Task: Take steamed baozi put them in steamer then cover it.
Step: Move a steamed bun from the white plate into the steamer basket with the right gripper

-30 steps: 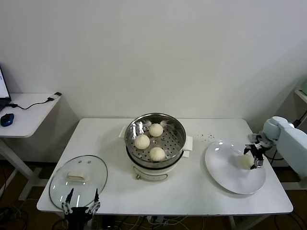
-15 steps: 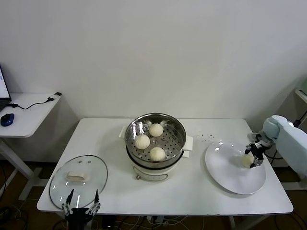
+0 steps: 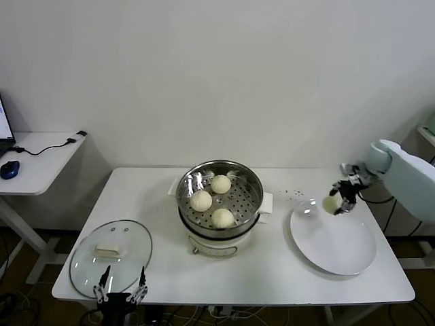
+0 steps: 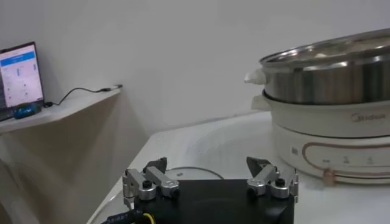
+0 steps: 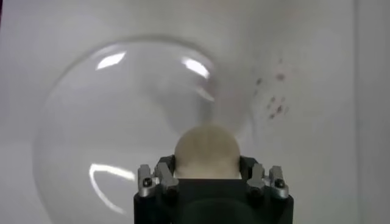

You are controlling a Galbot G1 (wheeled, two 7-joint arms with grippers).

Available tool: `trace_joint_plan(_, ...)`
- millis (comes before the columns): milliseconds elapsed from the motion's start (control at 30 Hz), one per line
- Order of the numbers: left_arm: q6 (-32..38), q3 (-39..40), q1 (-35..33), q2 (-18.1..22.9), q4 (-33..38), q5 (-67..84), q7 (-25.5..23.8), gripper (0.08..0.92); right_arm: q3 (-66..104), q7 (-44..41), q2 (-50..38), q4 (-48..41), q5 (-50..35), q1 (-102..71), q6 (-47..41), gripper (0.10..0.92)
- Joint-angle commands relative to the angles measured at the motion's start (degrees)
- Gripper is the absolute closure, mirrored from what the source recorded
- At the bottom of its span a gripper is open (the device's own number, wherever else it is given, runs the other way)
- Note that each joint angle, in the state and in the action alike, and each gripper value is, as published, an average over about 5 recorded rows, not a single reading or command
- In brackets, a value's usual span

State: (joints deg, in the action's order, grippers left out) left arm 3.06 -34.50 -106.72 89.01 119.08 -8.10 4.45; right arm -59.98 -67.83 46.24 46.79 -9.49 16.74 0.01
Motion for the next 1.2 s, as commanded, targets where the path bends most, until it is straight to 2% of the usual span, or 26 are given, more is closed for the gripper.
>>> trace_joint_plan(33,0.5,0.7,0.2,-0.5,0.5,0.4,-0.1,0.177,-29.2,3.1,8.9,8.9,-31.6,26.0,-10.5,0.353)
trace_joint_plan(233,0.8,2.2,0.6,-0.7,0.6,0.1,-0.1,0.177,-37.2,4.2,18.7,8.7,-42.4,32.2,-12.7,0.348)
trace_joint_plan(467,1.1,3.1,1.1,-0.9,0.2,0.1,0.0,0.177,-43.4,4.1,28.3,7.9,-47.4,34.3,-13.2,0.347)
trace_joint_plan(700,1.3,2.6,0.9,-1.7,-0.5,1.3,0.1,0.177,-45.3,4.2,33.9,6.1,-46.6,31.2,-13.5,0.347)
trace_joint_plan(1200,1.3,1.9,1.0,-1.7,-0.8,1.7,0.1,0.177,-45.3,5.9,35.8,4.7,-41.5,21.9,-14.0,0.347)
